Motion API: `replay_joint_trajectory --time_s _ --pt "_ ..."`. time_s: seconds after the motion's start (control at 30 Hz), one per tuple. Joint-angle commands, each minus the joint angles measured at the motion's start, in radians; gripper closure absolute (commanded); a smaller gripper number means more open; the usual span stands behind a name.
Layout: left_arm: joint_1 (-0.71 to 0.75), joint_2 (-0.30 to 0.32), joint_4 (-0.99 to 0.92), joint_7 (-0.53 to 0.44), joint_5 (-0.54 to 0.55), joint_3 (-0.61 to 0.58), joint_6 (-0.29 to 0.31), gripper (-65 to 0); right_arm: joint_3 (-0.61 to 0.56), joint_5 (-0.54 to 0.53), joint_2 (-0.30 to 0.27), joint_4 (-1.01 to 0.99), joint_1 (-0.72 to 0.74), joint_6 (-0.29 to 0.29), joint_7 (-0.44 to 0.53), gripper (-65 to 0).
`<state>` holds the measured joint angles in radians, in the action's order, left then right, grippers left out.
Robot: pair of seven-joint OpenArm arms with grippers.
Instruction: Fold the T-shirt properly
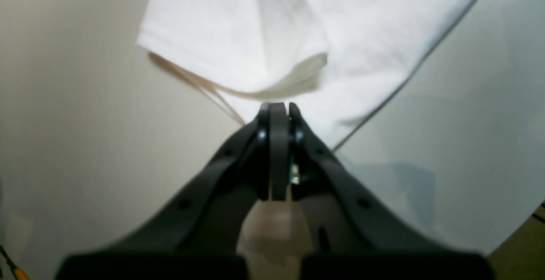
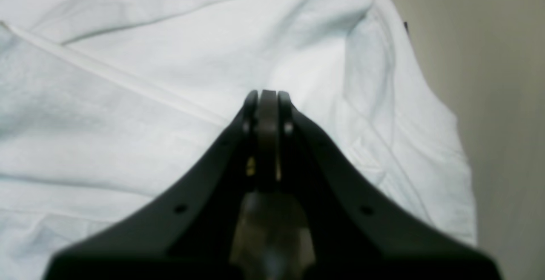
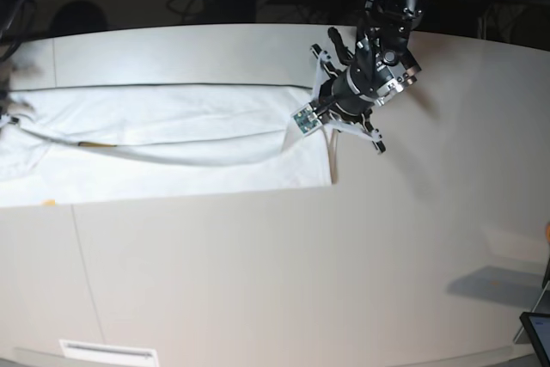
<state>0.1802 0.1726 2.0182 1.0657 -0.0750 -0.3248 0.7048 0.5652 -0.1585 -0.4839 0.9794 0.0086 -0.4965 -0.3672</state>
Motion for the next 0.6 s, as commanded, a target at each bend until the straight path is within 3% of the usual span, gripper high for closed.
replay_joint_trajectory --time_s 0.0,0.17,0.2,0.23,0.37,0.43,0.57 --pt "-0.011 -0.02 0.022 -0.018 0.004 -0.003 -0.007 0.0 -0.001 0.018 -0.008 0.0 -0.003 -0.011 -0.057 -1.0" --pt "-0.043 -0.164 0.031 -0.018 -0.006 -0.001 -0.007 0.0 -0.001 0.018 -0.008 -0.004 -0.003 -0.011 -0.057 -1.2" --pt "-0.06 -0.186 0.029 -0.018 -0.007 -0.003 -0.007 -2.4 -0.001 0.018 -0.008 -0.004 -0.003 -0.011 -0.059 -1.3" --pt "-0.074 -0.199 0.028 -0.017 -0.009 -0.007 -0.007 -5.4 -0.001 0.018 -0.008 -0.004 -0.003 -0.011 -0.059 -1.5" --pt "-0.106 -0.238 0.026 -0.011 -0.026 -0.003 -0.007 -30.9 -0.001 0.018 -0.008 -0.004 -0.003 -0.011 -0.063 -1.6" --pt "-0.109 -0.238 0.02 -0.014 -0.082 -0.01 -0.007 -40.0 -0.001 0.018 -0.008 -0.004 -0.003 -0.011 -0.08 -1.6" --pt "-0.106 -0.238 0.005 -0.011 -0.138 -0.012 -0.007 -41.7 -0.001 0.018 -0.009 -0.003 -0.003 -0.011 -0.086 -1.6"
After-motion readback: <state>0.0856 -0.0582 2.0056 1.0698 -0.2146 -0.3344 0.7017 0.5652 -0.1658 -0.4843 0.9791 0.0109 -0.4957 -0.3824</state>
